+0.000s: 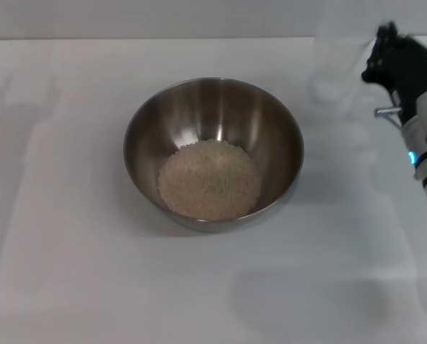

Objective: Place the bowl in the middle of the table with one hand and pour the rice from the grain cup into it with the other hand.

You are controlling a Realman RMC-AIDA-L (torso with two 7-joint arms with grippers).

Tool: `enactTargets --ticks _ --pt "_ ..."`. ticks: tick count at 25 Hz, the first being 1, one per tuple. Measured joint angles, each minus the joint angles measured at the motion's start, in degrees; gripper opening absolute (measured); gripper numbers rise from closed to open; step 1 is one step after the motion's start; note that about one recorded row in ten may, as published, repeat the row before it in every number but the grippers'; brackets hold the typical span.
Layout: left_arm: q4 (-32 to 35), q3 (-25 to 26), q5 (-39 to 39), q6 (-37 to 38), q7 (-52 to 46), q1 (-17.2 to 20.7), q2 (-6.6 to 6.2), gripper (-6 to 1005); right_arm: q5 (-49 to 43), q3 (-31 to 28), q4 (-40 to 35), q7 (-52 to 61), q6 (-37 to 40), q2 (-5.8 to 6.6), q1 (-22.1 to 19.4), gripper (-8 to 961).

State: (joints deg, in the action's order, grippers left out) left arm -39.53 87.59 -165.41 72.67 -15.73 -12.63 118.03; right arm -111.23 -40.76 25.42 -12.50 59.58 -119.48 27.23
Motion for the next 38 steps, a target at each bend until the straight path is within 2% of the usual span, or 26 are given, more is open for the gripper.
enactTargets --ticks 2,7,15,28,34,36,37,38 --pt "0.0 -0.02 0.0 0.64 0.0 -0.12 0.0 814 0.86 -0.18 -0.13 0.19 -5.02 0.09 0.69 11" --pt "-0.1 -0.04 0.0 0.94 0.0 -0.13 0.0 814 0.99 -0.56 -0.94 0.68 -9.97 -0.02 1.34 11" --pt "-0.17 -0.25 0.0 2.19 -0.19 0.31 0.0 814 1.04 -0.58 -1.31 1.18 -14.46 -0.06 1.5 11" --pt "-0.6 -0.48 0.0 3.48 -0.78 1.62 0.07 813 0.49 1.7 -1.47 2.61 -14.84 0.1 0.59 183" --pt "-0.65 -0.72 0.0 3.83 -0.8 1.91 0.09 814 0.4 6.52 -1.55 2.61 -10.07 0.2 -2.28 252" --pt "-0.72 -0.81 0.01 3.93 -0.8 2.17 0.09 814 0.38 9.73 -2.47 2.59 -3.05 0.12 -4.37 275" --pt "-0.73 -0.85 0.01 3.97 -0.8 2.39 0.09 814 0.38 11.46 -3.37 2.58 5.49 0.09 -6.14 286" --pt "-0.73 -0.85 0.01 3.97 -0.8 2.39 0.09 814 0.38 11.46 -3.37 2.58 5.49 0.09 -6.14 284"
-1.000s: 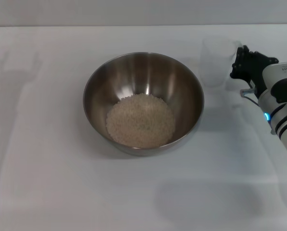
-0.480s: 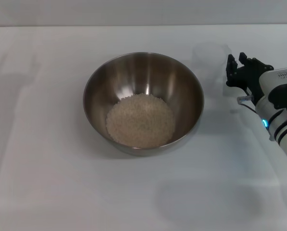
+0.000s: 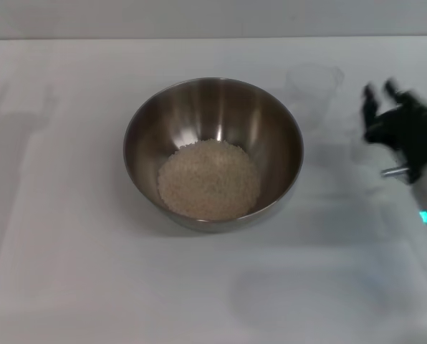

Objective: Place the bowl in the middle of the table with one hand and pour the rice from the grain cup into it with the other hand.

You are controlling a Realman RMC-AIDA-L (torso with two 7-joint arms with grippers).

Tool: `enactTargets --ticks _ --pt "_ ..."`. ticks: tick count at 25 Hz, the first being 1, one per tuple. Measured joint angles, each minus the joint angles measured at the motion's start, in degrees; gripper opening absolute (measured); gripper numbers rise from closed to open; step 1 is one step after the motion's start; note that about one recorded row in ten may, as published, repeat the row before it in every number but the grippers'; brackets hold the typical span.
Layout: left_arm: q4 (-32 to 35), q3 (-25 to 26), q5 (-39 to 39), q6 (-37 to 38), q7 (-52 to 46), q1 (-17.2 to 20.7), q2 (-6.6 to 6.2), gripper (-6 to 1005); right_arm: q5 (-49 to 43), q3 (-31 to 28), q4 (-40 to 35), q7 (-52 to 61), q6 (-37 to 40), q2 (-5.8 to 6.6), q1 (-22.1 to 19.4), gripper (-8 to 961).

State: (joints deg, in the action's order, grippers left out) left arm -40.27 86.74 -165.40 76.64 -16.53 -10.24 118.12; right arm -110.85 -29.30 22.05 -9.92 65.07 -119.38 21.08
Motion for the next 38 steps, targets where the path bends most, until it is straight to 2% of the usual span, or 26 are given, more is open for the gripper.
enactTargets --ticks 3,4,5,7,10,13,18,29,38 --pt "0.31 -0.06 0.01 -0.02 0.0 0.11 0.0 814 -0.05 0.23 -1.23 1.61 11.9 0.23 -0.62 280" --pt "0.47 -0.47 -0.01 -0.2 0.0 0.31 0.0 814 -0.65 0.26 -4.08 6.08 17.24 0.42 1.36 281" --pt "0.47 -0.47 -0.01 -0.2 0.0 0.31 0.0 814 -0.65 0.26 -4.08 6.08 17.24 0.42 1.36 281" --pt "0.76 -0.88 0.0 -0.39 0.0 0.56 0.0 814 -1.42 0.04 -7.93 11.44 18.98 0.46 4.4 283" --pt "2.33 -1.72 0.0 -0.56 0.12 0.88 0.26 813 -1.33 -2.66 -12.02 18.64 19.31 0.37 8.41 353" --pt "4.41 -2.23 0.04 -0.58 0.52 0.9 0.45 813 -1.15 -4.61 -12.72 20.28 19.81 0.33 10.53 423" --pt "6.66 -2.07 0.22 -0.59 0.71 0.6 0.47 813 -0.97 -5.64 -13.97 18.81 19.85 0.34 12.99 638" --pt "9.26 -1.75 0.26 0.14 1.64 -0.24 0.44 813 -0.87 -6.82 -16.32 18.59 17.8 0.39 15.8 660" --pt "12.83 -1.83 0.26 1.42 3.09 -2.32 0.47 813 -0.85 -6.93 -17.28 18.53 17.62 0.47 16.37 659"
